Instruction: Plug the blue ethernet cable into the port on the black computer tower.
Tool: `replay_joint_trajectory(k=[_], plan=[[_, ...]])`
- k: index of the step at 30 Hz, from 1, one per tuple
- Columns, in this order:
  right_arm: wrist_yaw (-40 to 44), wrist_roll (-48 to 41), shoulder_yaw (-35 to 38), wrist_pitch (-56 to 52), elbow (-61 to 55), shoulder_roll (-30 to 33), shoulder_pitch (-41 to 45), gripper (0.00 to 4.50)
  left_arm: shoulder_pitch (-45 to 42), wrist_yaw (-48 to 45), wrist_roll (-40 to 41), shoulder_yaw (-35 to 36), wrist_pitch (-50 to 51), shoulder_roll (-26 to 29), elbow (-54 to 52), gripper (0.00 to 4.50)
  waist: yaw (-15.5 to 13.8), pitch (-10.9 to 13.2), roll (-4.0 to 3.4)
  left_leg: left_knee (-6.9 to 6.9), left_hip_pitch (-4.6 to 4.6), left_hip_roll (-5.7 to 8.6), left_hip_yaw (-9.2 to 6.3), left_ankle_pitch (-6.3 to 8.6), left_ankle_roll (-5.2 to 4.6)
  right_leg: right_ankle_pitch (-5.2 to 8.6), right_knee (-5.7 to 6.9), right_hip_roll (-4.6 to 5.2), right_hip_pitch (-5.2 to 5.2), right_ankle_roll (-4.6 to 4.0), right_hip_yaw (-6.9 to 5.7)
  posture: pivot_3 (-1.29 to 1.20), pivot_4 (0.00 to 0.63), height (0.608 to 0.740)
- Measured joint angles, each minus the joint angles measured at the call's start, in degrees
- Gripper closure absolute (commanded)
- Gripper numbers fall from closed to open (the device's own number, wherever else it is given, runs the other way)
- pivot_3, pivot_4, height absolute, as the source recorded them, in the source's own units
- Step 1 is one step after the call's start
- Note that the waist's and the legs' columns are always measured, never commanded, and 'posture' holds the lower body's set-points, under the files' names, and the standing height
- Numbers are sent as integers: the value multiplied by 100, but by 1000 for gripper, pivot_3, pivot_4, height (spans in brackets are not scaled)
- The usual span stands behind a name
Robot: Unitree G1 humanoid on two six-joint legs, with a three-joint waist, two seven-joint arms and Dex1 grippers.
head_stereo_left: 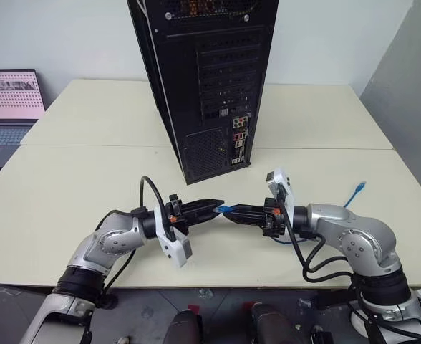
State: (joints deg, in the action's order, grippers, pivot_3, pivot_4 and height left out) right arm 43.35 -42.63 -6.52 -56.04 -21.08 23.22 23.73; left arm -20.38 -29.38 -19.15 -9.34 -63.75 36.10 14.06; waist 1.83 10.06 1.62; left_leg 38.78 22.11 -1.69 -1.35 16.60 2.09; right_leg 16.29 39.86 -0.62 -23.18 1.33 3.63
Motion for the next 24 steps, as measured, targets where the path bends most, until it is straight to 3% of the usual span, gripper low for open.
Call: replay_joint_trajectory(k=[8, 10, 14, 20, 24], plan=[[9, -146, 19, -119, 62, 51, 5, 4499, 16, 73, -68, -66, -21, 30, -11, 4229, 0, 0, 0, -1, 0, 0, 0, 0, 0, 0, 0, 0, 0, 0, 0, 0, 150, 740], [9, -156, 22, -169, 67, 63, 5, 4499, 16, 62, -3, -154, 21, 74, -11, 3527, 0, 0, 0, -1, 0, 0, 0, 0, 0, 0, 0, 0, 0, 0, 0, 0, 150, 740], [-17, -166, 73, -199, 126, 77, 6, 4499, 89, -102, 253, -334, 292, 157, -19, 2576, 1, 1, -2, -1, 0, 0, 0, 0, 0, 0, -1, 0, 0, 0, 0, 0, 150, 740], [-132, -164, 321, -169, 125, 86, 10, 4499, 309, -335, 754, -389, 1041, 188, -60, 1619, 2, 1, -2, -2, 1, 0, -1, 0, 0, 1, -2, 0, -1, 1, -1, 0, 150, 740], [-664, 181, 603, 343, 77, 75, 18, 4499, 762, -391, 1809, -201, 3180, -63, -796, 1221, 7, 3, -4, -2, 4, -1, 0, 0, 0, 5, -4, 1, -2, 9, 0, 0, 150, 740]])
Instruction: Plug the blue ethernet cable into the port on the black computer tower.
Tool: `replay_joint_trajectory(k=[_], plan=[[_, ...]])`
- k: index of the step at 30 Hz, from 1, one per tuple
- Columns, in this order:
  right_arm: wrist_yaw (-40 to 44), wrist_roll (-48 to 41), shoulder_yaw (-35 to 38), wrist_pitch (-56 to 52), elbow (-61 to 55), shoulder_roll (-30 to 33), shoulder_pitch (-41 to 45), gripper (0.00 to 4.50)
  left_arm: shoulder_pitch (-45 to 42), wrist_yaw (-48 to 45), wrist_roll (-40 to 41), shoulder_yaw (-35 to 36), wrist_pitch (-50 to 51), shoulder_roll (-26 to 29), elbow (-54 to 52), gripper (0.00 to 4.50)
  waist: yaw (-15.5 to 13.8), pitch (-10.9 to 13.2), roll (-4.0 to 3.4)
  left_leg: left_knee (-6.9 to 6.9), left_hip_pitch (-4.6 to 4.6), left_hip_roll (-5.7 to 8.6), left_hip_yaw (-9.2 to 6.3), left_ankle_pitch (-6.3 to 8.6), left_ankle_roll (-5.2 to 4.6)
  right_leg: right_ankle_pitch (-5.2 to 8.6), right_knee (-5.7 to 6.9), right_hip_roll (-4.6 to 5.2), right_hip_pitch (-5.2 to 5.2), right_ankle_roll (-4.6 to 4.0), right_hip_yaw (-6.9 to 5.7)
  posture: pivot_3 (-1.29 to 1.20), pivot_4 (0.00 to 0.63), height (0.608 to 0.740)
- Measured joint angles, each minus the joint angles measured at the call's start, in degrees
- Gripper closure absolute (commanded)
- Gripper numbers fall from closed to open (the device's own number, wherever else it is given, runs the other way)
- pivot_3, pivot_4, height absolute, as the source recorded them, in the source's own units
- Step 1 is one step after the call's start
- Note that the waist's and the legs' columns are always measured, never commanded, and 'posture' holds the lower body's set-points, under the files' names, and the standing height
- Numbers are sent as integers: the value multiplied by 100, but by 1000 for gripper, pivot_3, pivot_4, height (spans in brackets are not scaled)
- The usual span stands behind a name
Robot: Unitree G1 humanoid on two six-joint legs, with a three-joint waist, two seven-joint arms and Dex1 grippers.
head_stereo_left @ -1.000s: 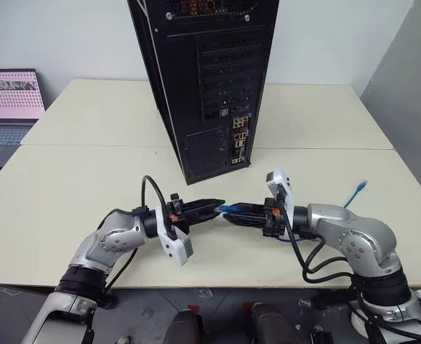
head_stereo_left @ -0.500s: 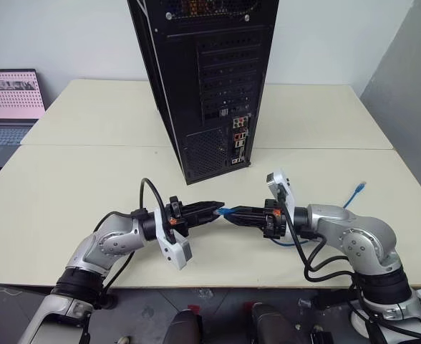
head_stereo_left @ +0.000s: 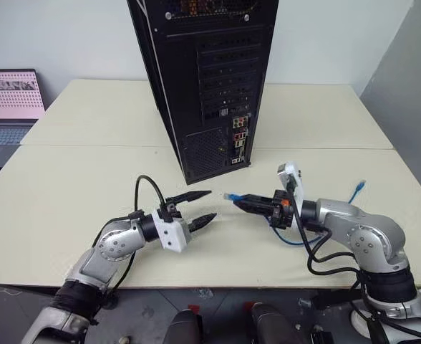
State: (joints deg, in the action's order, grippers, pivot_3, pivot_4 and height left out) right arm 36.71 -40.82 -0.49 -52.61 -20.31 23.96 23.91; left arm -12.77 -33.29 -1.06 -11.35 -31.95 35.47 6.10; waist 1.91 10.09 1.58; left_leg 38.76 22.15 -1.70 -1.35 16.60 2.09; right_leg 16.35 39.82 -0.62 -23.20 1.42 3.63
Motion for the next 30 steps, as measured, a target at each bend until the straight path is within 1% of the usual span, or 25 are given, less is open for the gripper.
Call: replay_joint_trajectory(k=[2, 4, 7, 10, 13, 16, 20, 26, 30], plan=[[-479, 492, 76, 396, 28, -36, 76, 4499, 125, 257, 648, 193, 1513, -418, -643, 1221, 4, 2, 1, 2, 5, 1, 0, 0, 0, 5, 1, 2, -2, 13, 1, 0, 150, 740], [-1106, 1198, -2, 856, 54, -208, 277, 4499, 137, 695, 1077, 329, 2937, -828, -1361, 1221, 6, 3, 3, 3, 12, 1, -7, 0, 0, 7, 0, -1, -5, 21, 6, 0, 150, 740], [-1851, 1926, -181, 1254, 78, -551, 451, 4499, 119, 1207, 1443, 443, 4427, -1240, -2181, 1221, 6, 2, 3, 1, 12, 0, -12, 0, 1, 2, 0, -7, -6, 11, 15, 0, 150, 740], [-2316, 2339, -356, 1402, 288, -963, 502, 4499, 60, 1507, 1647, 504, 5409, -1444, -2674, 1221, 15, 3, 3, -2, 12, 0, -11, -1, 2, -7, 1, -9, -9, -5, 19, 0, 150, 740], [-2561, 2564, -511, 1483, 501, -1281, 623, 4499, -27, 1563, 1645, 505, 5802, -1439, -2887, 1221, 13, 3, 2, -2, 12, 1, -9, -1, 2, -7, 1, -8, -10, -6, 22, 0, 150, 740], [-2672, 2709, -628, 1621, 685, -1551, 699, 4499, -119, 1510, 1576, 529, 5844, -1343, -2912, 1221, 3, 3, 2, -1, 12, 3, -7, -1, 3, -7, -2, -6, -10, -6, 23, 0, 150, 740], [-2736, 2878, -693, 1774, 1029, -1768, 760, 4499, -149, 1449, 1474, 649, 5802, -1212, -2888, 1221, 1, 3, 2, -2, 12, 4, -3, -1, 3, -7, -5, -2, -10, -7, 21, 0, 150, 740], [-2939, 3070, -636, 2105, 1631, -2100, 964, 4499, -154, 1357, 1373, 728, 5770, -1183, -2849, 1221, 1, 4, 0, -3, 19, 2, -7, -1, 3, -7, -14, -2, -10, -8, 21, 0, 150, 740], [-2980, 3129, -520, 2209, 1825, -2148, 1045, 4499, -153, 1264, 1364, 730, 5768, -1178, -2849, 1221, 1, 4, 0, -3, 25, 4, -7, -1, 3, -8, -20, 2, -12, -7, 19, 0, 150, 740]])
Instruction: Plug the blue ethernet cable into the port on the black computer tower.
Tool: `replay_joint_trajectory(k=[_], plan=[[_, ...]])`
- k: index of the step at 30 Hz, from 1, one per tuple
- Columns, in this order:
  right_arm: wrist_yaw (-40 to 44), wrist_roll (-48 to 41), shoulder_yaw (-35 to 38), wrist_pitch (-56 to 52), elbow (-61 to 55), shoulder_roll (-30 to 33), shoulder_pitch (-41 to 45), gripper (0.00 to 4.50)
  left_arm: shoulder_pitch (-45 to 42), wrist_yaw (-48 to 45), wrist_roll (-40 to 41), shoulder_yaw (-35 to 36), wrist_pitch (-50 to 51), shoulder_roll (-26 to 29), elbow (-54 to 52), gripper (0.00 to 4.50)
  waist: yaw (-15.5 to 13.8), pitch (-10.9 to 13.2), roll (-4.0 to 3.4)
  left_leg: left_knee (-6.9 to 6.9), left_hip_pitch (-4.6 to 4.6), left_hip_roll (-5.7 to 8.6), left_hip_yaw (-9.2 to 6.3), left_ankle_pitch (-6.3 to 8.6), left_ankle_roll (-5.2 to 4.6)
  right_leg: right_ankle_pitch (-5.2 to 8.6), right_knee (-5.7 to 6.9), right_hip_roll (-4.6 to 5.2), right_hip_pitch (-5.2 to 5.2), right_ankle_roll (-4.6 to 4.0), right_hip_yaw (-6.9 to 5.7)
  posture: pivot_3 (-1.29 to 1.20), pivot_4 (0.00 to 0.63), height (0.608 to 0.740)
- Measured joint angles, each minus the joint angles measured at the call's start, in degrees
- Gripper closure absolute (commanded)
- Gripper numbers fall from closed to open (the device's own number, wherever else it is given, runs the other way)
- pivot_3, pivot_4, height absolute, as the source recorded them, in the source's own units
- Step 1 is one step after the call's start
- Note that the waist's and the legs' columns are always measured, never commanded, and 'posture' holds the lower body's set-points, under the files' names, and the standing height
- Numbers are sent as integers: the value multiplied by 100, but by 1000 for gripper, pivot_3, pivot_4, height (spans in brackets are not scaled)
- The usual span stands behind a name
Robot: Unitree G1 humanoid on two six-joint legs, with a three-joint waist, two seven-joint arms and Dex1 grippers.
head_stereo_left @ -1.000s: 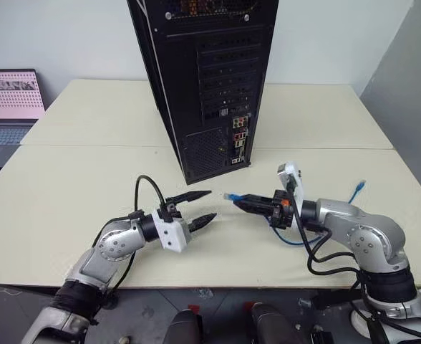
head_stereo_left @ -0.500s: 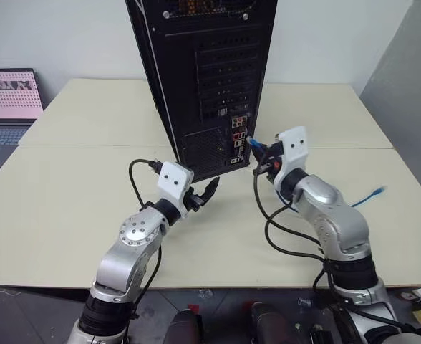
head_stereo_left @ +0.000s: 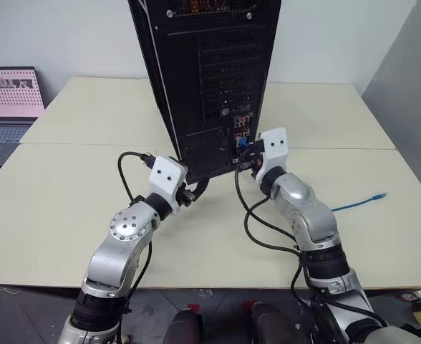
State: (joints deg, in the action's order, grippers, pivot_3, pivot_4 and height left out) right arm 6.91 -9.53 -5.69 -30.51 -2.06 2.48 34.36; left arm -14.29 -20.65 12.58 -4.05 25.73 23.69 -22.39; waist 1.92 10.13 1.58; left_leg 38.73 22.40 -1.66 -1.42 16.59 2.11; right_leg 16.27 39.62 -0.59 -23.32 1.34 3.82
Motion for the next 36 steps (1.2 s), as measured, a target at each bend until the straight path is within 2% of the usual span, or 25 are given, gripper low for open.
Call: replay_joint_trajectory(k=[24, 36], plan=[[48, 58, 20, 76, 224, -181, 98, 4499, 9, -519, 68, 112, -1, 26, -30, 1221, 65, 1, -2, 0, 0, -2, 1, 0, 0, -1, 1, 0, -2, 0, 2, 0, 150, 740], [36, 35, 29, -302, 99, -368, 210, 4499, 28, -606, 62, 181, -1, 67, -30, 1221, 132, 2, -3, -1, 1, -3, 0, 0, 0, -1, 1, 0, -4, 0, 3, 0, 150, 740]])
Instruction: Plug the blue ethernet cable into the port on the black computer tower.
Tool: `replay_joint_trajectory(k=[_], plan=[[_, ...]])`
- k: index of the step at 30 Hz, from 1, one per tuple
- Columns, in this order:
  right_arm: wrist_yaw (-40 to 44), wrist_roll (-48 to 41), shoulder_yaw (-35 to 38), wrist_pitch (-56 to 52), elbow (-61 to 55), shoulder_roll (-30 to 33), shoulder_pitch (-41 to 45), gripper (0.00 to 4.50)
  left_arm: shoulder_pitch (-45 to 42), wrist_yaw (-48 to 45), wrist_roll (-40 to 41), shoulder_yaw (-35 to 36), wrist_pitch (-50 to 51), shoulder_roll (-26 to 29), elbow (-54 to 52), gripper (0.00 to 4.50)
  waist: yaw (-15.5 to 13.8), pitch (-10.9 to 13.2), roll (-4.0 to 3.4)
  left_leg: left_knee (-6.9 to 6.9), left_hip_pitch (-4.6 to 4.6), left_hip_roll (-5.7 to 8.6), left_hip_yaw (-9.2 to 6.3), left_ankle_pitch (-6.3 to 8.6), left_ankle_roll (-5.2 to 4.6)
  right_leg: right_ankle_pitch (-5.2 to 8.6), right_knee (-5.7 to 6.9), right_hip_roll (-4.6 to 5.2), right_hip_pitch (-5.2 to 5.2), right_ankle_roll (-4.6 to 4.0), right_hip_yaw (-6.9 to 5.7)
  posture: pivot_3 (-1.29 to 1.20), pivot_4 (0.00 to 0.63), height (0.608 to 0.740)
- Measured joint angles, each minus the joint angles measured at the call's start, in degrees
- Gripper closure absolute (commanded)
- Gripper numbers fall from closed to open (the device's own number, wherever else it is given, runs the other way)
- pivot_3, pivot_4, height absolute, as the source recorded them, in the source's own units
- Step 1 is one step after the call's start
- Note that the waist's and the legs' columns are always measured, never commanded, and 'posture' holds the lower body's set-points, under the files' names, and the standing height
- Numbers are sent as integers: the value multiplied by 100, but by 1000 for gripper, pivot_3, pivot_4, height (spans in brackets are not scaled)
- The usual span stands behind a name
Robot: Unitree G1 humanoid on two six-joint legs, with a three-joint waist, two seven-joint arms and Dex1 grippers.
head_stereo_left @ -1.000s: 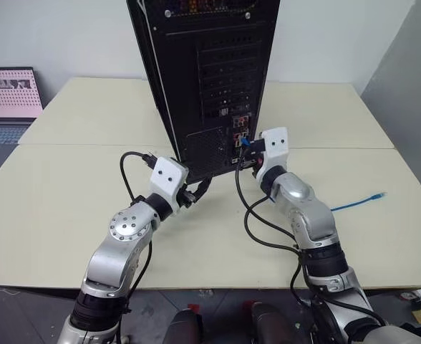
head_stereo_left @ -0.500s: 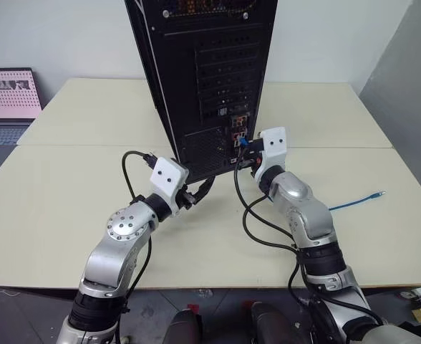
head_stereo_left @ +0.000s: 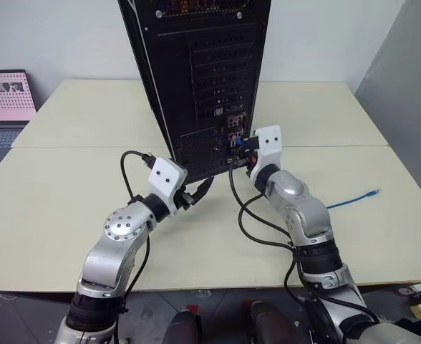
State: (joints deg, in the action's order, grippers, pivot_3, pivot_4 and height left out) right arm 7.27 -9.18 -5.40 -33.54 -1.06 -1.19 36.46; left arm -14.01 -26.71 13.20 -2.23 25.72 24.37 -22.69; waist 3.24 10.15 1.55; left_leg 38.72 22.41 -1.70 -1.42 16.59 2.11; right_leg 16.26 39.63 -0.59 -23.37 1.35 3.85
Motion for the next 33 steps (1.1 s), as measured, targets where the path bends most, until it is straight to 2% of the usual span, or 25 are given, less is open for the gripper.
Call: replay_joint_trajectory(k=[12, 33], plan=[[-319, -104, 244, -391, -74, -291, 100, 4499, 0, -20, -26, 26, -1, 0, 3, 1221, 2, 0, 0, -2, 4, 0, 1, 0, 0, -1, 0, 2, -5, 1, 2, 0, 150, 740], [-631, 270, 72, -599, 244, -604, 509, 4499, -7, -12, -31, 26, -1, -7, 5, 1221, 94, 2, -3, -2, 7, -4, 6, 0, 0, -7, 4, -1, -19, -8, 8, 0, 150, 740]])
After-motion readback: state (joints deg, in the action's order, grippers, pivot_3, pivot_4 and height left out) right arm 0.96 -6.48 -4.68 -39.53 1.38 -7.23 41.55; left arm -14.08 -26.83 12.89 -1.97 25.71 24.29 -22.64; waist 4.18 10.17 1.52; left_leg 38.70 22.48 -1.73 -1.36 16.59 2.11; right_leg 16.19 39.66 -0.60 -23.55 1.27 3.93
